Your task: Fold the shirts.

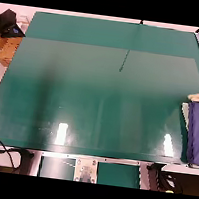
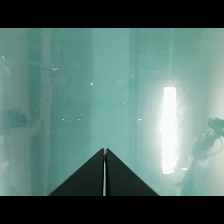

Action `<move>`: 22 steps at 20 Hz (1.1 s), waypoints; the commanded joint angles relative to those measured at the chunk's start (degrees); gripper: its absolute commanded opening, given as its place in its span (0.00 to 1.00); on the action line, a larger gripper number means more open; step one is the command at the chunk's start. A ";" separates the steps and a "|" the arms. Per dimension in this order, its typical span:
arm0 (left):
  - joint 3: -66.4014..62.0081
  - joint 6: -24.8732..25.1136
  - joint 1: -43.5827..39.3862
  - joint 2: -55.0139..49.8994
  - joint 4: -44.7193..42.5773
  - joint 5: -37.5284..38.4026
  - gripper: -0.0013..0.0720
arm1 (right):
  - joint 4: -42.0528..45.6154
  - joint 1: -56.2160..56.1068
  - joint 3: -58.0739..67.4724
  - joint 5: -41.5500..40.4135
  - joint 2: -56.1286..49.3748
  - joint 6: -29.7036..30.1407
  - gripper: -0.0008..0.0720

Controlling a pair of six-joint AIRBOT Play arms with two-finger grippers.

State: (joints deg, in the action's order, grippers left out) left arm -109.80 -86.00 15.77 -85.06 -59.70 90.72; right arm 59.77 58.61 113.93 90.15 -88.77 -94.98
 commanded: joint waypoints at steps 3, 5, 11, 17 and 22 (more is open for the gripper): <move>-0.02 -0.13 -0.02 0.04 0.57 0.37 0.05 | 12.55 3.74 -0.13 15.41 0.66 -5.60 0.03; -0.02 -0.13 -0.02 0.04 0.61 0.87 0.05 | 14.97 3.74 -1.29 15.19 3.65 -7.32 0.03; -0.02 -0.09 -0.02 0.04 0.61 1.25 0.05 | 19.15 3.74 -9.49 15.41 10.01 -7.48 0.03; -0.02 -0.04 -0.02 0.04 0.59 1.97 0.04 | 31.61 3.74 -35.08 15.39 15.89 -8.57 0.03; -0.02 1.01 -0.02 0.04 0.57 3.17 0.05 | 46.45 3.76 -42.71 13.46 15.78 -9.60 0.03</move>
State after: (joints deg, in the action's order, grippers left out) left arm -109.80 -85.65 15.77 -85.06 -59.09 93.23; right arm 96.55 62.33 75.90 105.01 -73.38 -103.85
